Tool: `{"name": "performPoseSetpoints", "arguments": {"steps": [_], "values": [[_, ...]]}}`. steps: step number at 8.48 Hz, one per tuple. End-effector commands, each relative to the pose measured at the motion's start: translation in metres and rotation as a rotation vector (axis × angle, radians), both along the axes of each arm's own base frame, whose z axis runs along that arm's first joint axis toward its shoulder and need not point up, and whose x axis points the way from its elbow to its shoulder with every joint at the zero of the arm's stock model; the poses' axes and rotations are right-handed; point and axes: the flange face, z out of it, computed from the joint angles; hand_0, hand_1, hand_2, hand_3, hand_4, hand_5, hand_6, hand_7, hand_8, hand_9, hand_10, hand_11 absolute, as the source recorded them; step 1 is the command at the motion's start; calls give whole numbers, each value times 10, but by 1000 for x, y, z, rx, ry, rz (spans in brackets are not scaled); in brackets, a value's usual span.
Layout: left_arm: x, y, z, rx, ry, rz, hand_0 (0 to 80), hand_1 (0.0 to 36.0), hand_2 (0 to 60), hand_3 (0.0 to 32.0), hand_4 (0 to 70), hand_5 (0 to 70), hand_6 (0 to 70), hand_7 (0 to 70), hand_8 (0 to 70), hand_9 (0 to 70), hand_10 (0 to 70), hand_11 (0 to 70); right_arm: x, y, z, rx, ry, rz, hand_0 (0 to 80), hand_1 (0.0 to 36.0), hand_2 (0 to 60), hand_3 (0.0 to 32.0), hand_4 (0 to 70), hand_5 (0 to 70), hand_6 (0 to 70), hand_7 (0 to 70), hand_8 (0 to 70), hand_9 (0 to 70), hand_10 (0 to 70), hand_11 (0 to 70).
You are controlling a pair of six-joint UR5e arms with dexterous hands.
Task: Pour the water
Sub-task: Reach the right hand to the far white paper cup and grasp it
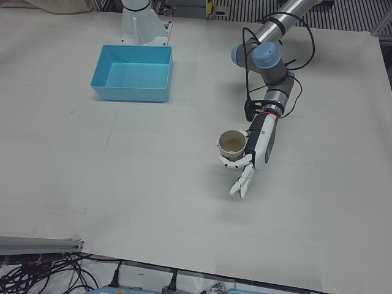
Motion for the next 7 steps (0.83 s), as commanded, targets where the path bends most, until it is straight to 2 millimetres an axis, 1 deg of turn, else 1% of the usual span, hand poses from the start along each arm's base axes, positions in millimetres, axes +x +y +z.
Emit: {"name": "performPoseSetpoints", "arguments": {"steps": [1,2,3,4,5,6,7], "values": [[7,-1,-3,6,8,8,576,360,600,0,546,700,94,104,45,20,49,93,-35,-40,-19,15,124,-58,553,158,0,0,240,203,64,123,72,73,19,42],[7,-1,-3,9,11,8,575,360,600,0,544,700,93,104,45,19,48,92,-43,-49,-25,33,159,-67,546,151,0,0,218,196,59,120,71,72,18,41],[7,-2,-3,10,12,8,575,360,600,0,544,700,93,104,44,19,48,92,-46,-59,-31,33,197,-69,545,151,0,0,229,201,64,124,71,73,19,42],[6,-2,-3,9,18,7,575,360,600,0,545,700,94,104,44,19,49,93,-52,-62,-33,39,219,-78,545,151,0,0,226,199,64,125,71,73,19,42],[6,0,0,-1,40,14,576,360,600,0,546,700,94,104,44,19,49,93,-63,-62,-32,44,236,-100,541,151,0,0,195,188,53,116,68,71,17,40],[5,0,0,-1,41,13,577,360,600,0,546,700,93,103,44,18,49,93,-81,-72,-39,65,254,-128,543,152,0,0,182,184,52,117,68,70,17,41],[5,1,1,-1,41,15,574,360,600,0,537,700,91,101,43,18,49,93,-95,-74,-41,77,275,-152,550,157,0,0,196,189,57,123,70,73,18,42]]}}
